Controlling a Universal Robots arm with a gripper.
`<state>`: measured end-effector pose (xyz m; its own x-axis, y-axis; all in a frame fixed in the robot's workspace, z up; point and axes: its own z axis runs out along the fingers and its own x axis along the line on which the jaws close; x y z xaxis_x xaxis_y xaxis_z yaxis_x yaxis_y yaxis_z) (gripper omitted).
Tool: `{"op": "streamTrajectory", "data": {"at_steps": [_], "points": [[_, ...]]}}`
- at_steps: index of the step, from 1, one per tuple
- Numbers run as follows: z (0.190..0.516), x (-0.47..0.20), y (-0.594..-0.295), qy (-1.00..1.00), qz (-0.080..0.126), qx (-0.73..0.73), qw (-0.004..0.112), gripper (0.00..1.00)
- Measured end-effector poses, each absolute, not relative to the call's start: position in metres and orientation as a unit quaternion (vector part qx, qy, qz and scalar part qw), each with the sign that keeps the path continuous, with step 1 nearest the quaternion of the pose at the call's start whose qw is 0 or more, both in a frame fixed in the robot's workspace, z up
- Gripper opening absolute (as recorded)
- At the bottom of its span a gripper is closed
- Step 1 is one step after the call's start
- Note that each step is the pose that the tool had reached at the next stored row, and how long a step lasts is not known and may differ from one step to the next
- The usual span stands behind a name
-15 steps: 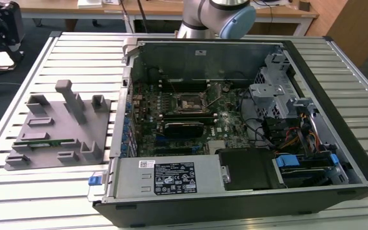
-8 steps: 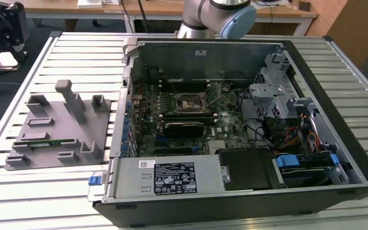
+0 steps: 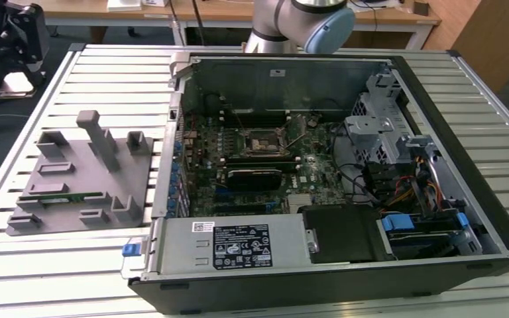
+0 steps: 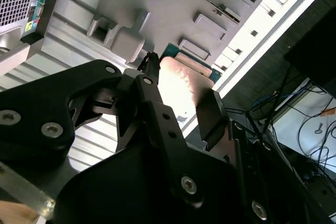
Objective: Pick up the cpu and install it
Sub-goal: 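Pick up the cpu and move it towards the insertion slot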
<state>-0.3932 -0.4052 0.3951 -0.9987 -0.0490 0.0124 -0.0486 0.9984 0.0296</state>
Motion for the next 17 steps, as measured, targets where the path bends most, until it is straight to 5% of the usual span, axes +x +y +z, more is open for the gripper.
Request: {"op": "streamTrajectory", "data": {"at_steps": [17], "points": [[0.393, -0.364, -0.405, -1.000, -0.015, 0.024, 0.007, 0.53]]}}
